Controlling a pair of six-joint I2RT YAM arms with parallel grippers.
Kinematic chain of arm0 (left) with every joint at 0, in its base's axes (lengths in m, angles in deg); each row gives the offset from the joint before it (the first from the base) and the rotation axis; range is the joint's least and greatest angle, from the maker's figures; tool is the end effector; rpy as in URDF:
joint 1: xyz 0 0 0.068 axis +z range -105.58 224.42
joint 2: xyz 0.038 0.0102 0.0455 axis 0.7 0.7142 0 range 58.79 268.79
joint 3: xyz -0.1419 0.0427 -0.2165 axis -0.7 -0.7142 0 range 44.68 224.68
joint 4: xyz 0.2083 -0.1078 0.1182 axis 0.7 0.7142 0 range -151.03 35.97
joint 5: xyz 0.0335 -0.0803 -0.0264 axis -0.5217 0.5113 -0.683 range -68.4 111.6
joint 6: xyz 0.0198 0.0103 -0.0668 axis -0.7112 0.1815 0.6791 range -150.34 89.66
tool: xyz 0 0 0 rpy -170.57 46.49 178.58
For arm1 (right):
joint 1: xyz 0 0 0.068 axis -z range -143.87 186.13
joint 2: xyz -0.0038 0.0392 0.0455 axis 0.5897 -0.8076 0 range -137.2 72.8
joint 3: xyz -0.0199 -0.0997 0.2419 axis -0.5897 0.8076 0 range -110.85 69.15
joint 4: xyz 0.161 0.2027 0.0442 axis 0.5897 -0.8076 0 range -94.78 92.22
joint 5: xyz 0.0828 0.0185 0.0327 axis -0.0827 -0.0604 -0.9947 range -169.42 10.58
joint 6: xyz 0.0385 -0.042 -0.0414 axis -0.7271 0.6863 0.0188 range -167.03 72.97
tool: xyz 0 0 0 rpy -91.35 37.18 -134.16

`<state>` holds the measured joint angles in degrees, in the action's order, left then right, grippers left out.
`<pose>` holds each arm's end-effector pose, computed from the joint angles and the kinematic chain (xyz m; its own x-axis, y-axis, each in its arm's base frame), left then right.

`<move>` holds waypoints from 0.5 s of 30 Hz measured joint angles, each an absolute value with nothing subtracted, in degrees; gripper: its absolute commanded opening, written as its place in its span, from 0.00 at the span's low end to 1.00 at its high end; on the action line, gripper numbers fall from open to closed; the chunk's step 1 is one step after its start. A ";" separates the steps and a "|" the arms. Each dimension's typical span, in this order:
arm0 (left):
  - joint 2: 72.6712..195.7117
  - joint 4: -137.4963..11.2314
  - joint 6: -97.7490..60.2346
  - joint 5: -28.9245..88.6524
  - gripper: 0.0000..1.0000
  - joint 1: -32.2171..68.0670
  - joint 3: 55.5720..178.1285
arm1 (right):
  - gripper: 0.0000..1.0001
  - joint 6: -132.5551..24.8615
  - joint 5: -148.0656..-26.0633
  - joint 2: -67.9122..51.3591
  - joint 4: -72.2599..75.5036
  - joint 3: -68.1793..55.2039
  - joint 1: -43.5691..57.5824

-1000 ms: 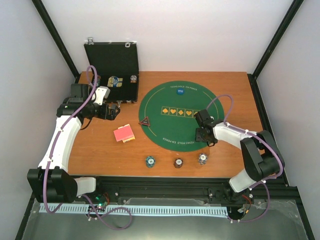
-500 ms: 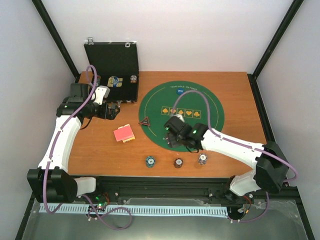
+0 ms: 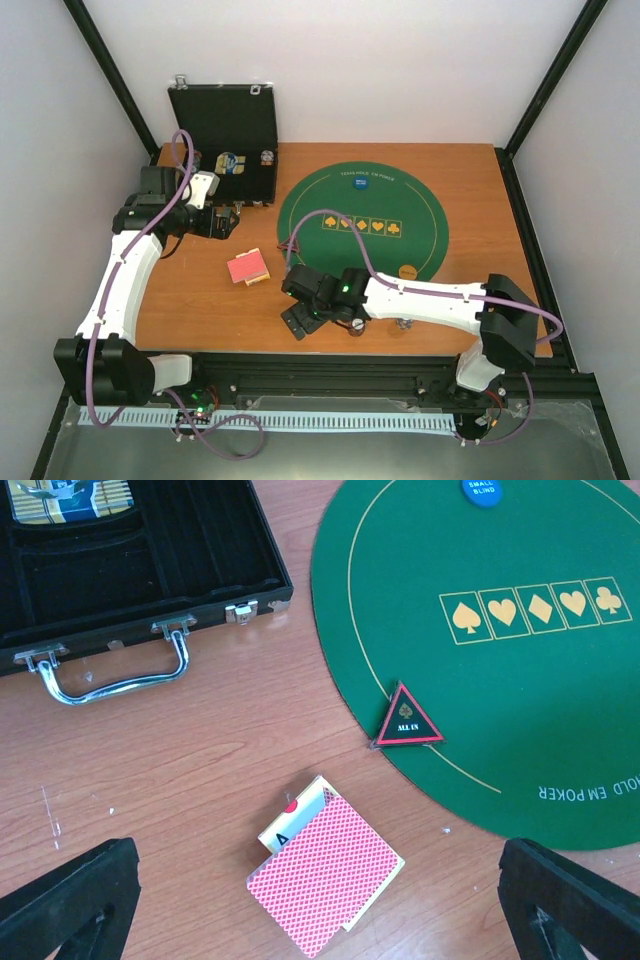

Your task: Distribute texas hold em gaming equipment

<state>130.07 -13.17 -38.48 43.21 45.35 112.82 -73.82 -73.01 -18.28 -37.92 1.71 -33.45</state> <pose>0.2685 -0.0169 0.3005 -0.7386 0.1199 -0.6634 0.3246 0.9257 -0.1941 0.1220 0.3093 0.2051 -0.6913 -0.5735 -0.4395 -0.6750 0.7297 0.1095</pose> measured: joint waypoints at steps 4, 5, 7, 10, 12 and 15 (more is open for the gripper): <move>130.07 -13.11 -38.48 42.97 1.00 45.33 112.84 | 0.95 -72.88 -75.17 -20.86 -37.46 -0.15 -33.64; 130.07 -13.06 -38.48 42.92 1.00 45.35 112.89 | 0.94 -72.77 -75.54 -21.54 -37.38 -0.33 -33.64; 130.07 -12.95 -38.48 42.84 1.00 45.35 113.02 | 0.92 -72.55 -76.35 -23.18 -37.35 -0.54 -33.67; 130.07 -12.93 -38.48 42.84 1.00 45.33 113.54 | 0.88 -72.20 -77.18 -24.97 -37.40 -0.57 -33.69; 130.07 -12.93 -38.48 42.84 1.00 45.35 113.87 | 0.86 -71.98 -77.38 -26.00 -37.42 -0.65 -33.71; 130.07 -12.93 -38.48 42.84 1.00 45.33 113.96 | 0.82 -71.83 -77.45 -26.92 -37.42 -0.89 -33.71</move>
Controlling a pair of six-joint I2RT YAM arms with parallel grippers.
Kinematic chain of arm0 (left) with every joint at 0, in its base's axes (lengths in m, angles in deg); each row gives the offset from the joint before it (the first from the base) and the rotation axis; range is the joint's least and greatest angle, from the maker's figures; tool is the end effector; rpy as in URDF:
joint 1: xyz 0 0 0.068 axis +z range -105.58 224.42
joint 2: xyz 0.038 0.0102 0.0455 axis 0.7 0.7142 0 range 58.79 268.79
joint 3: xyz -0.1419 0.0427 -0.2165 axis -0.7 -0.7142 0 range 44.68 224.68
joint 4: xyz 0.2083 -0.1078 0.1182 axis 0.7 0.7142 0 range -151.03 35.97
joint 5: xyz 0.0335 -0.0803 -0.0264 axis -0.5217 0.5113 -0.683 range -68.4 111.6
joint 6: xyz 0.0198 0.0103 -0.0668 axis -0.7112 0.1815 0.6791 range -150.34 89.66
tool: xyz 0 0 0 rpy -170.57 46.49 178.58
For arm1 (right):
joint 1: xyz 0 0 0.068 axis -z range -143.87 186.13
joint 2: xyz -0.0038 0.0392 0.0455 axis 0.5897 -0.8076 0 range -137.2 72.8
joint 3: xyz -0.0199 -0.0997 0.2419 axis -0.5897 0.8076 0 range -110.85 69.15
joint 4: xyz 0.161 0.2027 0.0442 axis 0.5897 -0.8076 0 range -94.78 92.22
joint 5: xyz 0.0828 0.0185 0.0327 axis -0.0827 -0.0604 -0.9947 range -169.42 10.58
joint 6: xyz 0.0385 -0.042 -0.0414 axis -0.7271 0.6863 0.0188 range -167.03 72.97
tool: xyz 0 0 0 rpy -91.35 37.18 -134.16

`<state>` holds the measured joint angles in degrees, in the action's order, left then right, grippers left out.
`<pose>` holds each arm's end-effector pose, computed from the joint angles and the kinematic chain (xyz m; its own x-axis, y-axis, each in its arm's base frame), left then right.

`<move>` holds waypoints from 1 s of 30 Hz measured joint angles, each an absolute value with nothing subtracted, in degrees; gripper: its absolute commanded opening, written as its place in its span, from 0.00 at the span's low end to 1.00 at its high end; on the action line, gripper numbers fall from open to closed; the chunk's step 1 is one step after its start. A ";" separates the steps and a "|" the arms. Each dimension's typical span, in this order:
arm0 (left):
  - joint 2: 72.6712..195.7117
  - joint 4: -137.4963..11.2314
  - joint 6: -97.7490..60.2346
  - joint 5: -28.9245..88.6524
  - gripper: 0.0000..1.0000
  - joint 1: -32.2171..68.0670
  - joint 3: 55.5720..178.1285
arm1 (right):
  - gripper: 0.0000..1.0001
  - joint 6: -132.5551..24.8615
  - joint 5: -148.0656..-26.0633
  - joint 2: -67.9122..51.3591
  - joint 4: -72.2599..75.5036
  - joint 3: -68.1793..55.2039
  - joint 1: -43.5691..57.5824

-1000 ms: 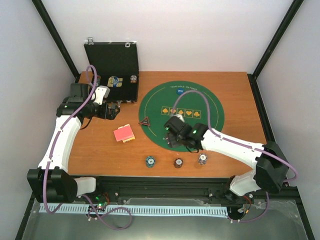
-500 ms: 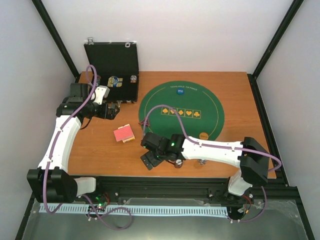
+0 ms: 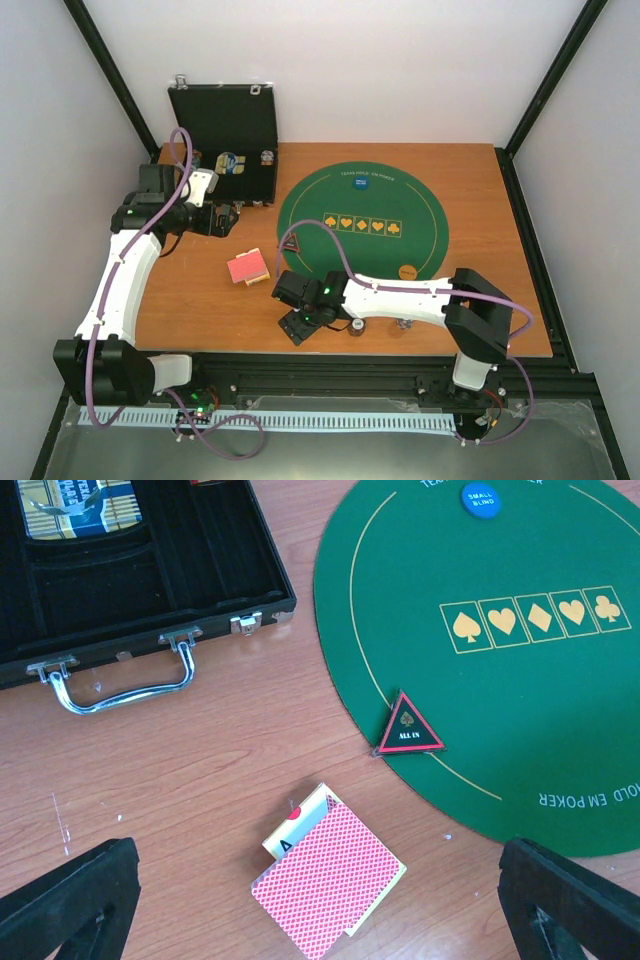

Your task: Distribute texas hold em gaming equipment

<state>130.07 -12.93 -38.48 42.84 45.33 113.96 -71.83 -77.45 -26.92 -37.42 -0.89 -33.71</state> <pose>0.2692 -0.0166 0.3066 -0.7286 0.1206 -0.6743 0.3241 0.9279 -0.1842 0.1235 0.3306 0.1702 -0.6843 -0.6481 -0.3340 -0.7127 0.6913 0.1187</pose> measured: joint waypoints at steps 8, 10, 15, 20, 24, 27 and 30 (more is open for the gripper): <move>130.07 -12.93 -38.48 42.84 1.00 45.35 113.96 | 0.75 -71.70 -77.99 -28.25 -37.01 -1.70 -33.71; 130.07 -12.91 -38.48 42.84 1.00 45.33 114.04 | 0.74 -71.74 -78.12 -28.80 -36.81 -1.75 -33.71; 130.07 -12.91 -38.48 42.84 1.00 45.33 114.61 | 0.71 -71.68 -78.19 -29.69 -36.74 -1.75 -33.71; 130.07 -12.91 -38.48 42.84 1.00 45.35 114.61 | 0.68 -71.70 -78.10 -29.76 -36.70 -1.75 -33.71; 130.07 -12.91 -38.48 42.84 1.00 45.35 114.61 | 0.66 -71.76 -77.95 -29.76 -36.52 -1.75 -33.71; 130.07 -12.91 -38.48 42.84 1.00 45.35 114.61 | 0.63 -71.81 -77.88 -29.78 -36.52 -1.75 -33.71; 130.07 -12.91 -38.48 42.84 1.00 45.33 114.61 | 0.63 -71.87 -77.73 -29.78 -36.50 -1.75 -33.73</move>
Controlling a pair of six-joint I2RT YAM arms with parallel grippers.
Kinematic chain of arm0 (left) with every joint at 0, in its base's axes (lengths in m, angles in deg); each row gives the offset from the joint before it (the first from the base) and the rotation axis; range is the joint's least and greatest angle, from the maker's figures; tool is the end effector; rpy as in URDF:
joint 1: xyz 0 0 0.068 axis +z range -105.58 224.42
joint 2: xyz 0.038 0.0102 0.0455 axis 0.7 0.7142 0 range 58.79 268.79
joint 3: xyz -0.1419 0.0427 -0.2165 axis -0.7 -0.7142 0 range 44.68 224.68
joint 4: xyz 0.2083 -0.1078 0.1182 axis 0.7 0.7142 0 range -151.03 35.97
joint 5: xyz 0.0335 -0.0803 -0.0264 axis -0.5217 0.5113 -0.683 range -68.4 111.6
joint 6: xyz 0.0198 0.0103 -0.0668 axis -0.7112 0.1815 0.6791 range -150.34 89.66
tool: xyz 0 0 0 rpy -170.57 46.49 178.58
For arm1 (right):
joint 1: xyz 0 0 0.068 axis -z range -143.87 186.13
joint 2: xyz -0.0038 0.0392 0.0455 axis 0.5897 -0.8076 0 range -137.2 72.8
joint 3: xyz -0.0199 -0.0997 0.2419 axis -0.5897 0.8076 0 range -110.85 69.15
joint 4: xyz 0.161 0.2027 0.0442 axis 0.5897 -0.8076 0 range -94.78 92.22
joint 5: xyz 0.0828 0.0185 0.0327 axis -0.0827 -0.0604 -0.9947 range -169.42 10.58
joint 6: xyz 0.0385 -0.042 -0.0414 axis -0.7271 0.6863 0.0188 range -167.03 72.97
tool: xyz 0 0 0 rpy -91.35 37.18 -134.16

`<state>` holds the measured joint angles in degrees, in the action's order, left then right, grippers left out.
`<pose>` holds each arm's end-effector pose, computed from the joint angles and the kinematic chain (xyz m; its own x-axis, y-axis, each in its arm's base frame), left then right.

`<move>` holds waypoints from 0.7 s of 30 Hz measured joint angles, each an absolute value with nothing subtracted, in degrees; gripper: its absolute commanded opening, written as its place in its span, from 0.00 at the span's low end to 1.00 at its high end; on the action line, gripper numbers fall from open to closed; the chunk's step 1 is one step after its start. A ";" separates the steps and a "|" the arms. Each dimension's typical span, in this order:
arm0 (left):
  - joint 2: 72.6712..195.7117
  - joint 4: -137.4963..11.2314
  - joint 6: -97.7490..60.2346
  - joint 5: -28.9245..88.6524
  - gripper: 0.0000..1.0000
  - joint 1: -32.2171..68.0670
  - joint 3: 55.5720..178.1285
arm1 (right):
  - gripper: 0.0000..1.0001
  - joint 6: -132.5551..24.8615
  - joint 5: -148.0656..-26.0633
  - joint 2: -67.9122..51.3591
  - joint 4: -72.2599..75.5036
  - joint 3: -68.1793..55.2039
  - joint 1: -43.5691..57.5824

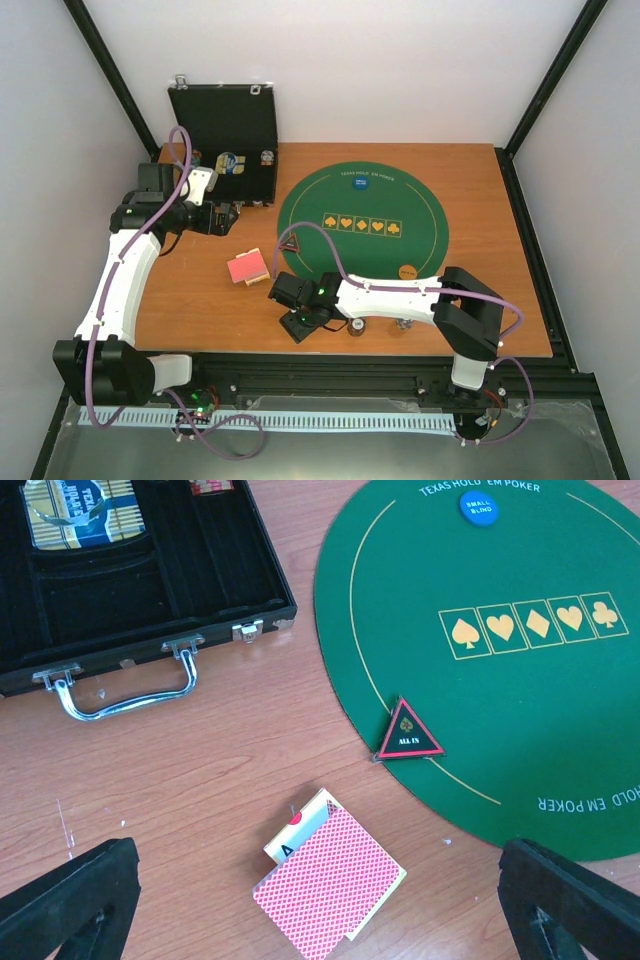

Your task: Distribute texas hold em gaming equipment

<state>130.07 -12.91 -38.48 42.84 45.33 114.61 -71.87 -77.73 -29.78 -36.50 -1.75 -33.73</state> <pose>0.2696 -0.0166 0.3104 -0.7211 0.1207 -0.6822 0.3261 0.9280 -0.1805 0.1257 0.3377 0.1584 -0.6870 -0.6543 -0.3161 -0.7124 0.6922 0.1155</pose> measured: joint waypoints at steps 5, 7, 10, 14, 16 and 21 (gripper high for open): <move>130.07 -12.91 -38.46 42.84 1.00 45.35 114.61 | 0.63 -71.92 -77.53 -29.78 -36.39 -1.75 -33.73; 130.07 -12.91 -38.46 42.84 1.00 45.35 114.61 | 0.63 -71.89 -77.51 -29.80 -36.28 -1.75 -33.73; 130.07 -12.91 -38.46 42.84 1.00 45.33 114.61 | 0.61 -71.89 -77.47 -30.00 -35.93 -1.75 -33.73; 130.07 -12.91 -38.46 42.86 1.00 45.33 114.61 | 0.60 -71.89 -77.27 -30.44 -35.58 -1.75 -33.73; 130.07 -12.91 -38.48 42.88 1.00 45.33 114.61 | 0.56 -71.92 -77.20 -30.48 -35.52 -1.75 -33.73; 130.07 -12.91 -38.48 42.88 1.00 45.35 114.61 | 0.45 -72.03 -76.92 -30.48 -35.23 -1.75 -33.73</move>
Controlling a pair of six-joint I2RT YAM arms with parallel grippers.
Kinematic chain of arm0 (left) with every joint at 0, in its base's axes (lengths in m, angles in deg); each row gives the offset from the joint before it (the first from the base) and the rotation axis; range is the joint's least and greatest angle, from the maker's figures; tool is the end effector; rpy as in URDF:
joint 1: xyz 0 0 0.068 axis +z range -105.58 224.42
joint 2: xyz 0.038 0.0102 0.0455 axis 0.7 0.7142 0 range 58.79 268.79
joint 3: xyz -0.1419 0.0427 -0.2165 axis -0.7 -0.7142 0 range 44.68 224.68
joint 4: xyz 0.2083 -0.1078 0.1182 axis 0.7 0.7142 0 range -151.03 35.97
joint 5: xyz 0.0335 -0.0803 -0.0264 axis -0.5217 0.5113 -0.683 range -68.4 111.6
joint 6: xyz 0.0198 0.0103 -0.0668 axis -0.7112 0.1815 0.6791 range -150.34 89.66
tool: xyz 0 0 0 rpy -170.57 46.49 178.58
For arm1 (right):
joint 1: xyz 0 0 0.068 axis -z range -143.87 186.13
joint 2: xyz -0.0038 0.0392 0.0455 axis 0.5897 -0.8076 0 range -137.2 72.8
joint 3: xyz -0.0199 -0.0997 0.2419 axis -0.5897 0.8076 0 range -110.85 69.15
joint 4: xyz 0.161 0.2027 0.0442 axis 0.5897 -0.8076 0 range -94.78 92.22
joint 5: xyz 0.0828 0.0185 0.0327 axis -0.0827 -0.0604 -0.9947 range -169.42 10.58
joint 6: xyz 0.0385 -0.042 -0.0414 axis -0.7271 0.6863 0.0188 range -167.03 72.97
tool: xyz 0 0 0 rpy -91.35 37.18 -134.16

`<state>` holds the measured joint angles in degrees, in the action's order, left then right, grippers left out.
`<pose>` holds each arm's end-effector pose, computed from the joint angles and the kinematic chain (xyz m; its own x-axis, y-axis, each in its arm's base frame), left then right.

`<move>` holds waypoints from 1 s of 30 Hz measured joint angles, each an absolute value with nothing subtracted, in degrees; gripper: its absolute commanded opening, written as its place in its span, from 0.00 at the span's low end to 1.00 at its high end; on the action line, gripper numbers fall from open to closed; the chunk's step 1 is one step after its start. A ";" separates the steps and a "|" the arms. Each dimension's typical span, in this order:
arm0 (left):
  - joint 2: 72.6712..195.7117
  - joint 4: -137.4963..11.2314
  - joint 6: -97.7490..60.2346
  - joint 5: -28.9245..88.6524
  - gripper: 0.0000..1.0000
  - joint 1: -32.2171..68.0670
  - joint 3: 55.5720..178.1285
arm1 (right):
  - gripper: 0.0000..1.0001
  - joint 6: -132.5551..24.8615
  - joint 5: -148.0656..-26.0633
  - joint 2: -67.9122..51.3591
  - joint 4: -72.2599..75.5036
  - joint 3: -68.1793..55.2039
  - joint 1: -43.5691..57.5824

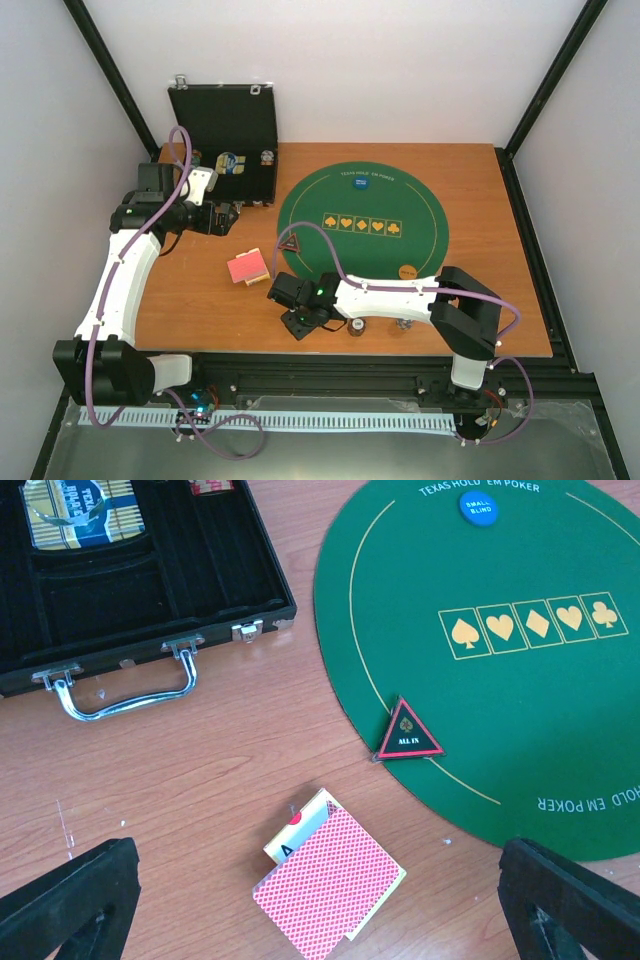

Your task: Distribute texas hold em gaming equipment

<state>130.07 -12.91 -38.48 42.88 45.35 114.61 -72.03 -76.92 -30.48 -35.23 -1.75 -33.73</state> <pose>0.2696 -0.0166 0.3104 -0.7211 0.1204 -0.6823 0.3262 0.9278 -0.1810 0.1276 0.3405 0.1552 -0.6870 -0.6475 -0.3298 -0.7089 0.6969 0.1084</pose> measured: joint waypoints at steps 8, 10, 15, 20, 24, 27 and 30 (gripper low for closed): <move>130.07 -12.91 -38.48 42.86 1.00 45.33 114.61 | 0.45 -72.16 -76.83 -30.48 -35.23 -1.75 -33.73; 130.07 -12.91 -38.48 42.86 1.00 45.35 114.61 | 0.44 -72.13 -76.79 -30.48 -35.23 -1.75 -33.73; 130.07 -12.91 -38.48 42.84 1.00 45.35 114.61 | 0.31 -72.33 -76.20 -30.48 -35.17 -1.72 -33.75; 130.07 -12.91 -38.48 42.84 1.00 45.35 114.61 | 0.18 -72.13 -75.61 -30.48 -35.23 -1.72 -33.78; 130.07 -12.91 -38.46 42.84 1.00 45.35 114.61 | 0.10 -72.09 -75.46 -30.48 -35.34 -1.77 -33.75; 130.07 -12.91 -38.46 42.86 1.00 45.33 114.61 | 0.09 -72.03 -75.35 -30.44 -36.20 -2.27 -33.75; 130.07 -12.91 -38.46 42.84 1.00 45.35 114.61 | 0.08 -71.76 -75.33 -30.28 -37.77 -3.71 -33.75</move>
